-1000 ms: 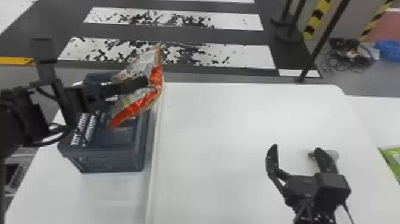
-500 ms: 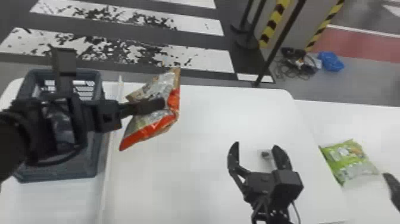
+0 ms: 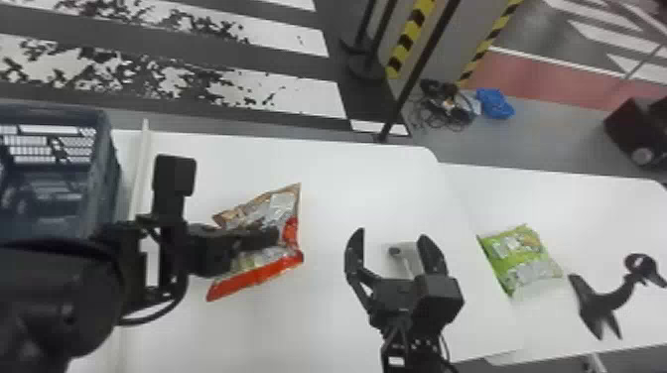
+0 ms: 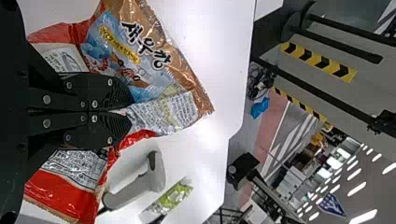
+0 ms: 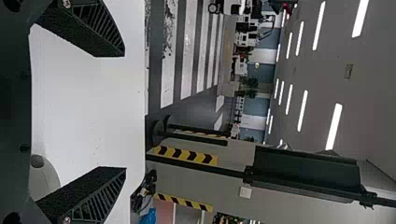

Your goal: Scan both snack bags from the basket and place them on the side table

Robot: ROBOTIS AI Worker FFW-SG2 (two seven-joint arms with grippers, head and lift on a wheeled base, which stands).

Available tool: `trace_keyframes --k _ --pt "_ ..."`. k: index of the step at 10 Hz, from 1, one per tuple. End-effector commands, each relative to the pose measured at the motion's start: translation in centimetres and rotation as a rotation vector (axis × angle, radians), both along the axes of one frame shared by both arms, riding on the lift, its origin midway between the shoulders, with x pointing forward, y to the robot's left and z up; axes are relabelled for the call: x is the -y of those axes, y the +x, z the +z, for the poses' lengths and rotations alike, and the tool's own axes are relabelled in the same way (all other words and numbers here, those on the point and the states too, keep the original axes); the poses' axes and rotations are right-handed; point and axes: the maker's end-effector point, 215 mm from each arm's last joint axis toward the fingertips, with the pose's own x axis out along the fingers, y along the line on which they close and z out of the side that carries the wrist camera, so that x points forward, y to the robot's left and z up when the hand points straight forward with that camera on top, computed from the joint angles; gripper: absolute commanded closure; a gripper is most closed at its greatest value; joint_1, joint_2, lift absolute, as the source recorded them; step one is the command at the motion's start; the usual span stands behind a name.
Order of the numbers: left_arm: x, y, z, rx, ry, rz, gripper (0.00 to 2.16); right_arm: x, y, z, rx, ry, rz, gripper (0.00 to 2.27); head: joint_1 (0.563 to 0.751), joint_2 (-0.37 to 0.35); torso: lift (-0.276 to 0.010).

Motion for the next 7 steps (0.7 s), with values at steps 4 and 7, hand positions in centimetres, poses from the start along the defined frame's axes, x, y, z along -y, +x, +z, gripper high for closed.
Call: trace_keyframes --k 4,7 --pt "7.6 -2.3 -2.7 0.159 0.066 -0.050 0.18 0.3 0.1 0.0 -0.002 0.001 -0.007 0.05 0.695 -0.350 -0.075" --pt "7.7 -1.8 -0.6 0.208 0.060 -0.041 0.07 0.3 0.3 -0.2 -0.007 0.001 -0.007 0.05 0.695 -0.350 -0.075"
